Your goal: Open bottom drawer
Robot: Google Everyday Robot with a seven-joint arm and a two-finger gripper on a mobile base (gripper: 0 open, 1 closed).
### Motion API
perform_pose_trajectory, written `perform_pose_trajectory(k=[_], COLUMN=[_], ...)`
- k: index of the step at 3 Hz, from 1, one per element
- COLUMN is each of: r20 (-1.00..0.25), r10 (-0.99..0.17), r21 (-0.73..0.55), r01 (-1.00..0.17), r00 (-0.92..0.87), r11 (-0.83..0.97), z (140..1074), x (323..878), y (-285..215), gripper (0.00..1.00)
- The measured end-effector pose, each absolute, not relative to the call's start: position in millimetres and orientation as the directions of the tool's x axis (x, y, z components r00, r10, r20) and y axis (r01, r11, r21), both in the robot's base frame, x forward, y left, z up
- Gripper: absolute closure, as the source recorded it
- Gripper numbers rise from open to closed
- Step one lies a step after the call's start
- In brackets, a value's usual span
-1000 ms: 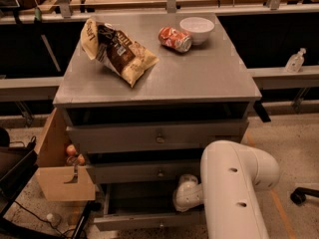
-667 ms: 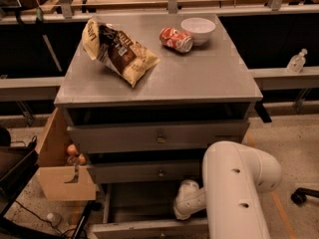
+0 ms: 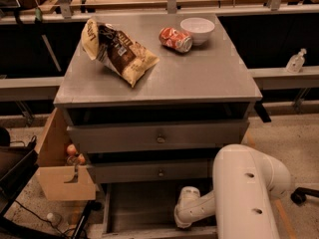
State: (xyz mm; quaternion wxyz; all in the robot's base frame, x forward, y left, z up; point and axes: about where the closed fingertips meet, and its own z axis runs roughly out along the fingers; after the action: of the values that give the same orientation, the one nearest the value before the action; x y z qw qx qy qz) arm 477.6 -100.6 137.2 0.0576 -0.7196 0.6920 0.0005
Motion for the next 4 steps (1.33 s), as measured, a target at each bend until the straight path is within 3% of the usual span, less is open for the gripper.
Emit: perform_pose_trajectory(k=[4], r20=[-0.126], r10=[-0.99], r21=[-0.094], r01=[-0.994], r00=[0.06], r11=[-0.048], z=[113], x=[496], y=[-99], gripper=[1.0])
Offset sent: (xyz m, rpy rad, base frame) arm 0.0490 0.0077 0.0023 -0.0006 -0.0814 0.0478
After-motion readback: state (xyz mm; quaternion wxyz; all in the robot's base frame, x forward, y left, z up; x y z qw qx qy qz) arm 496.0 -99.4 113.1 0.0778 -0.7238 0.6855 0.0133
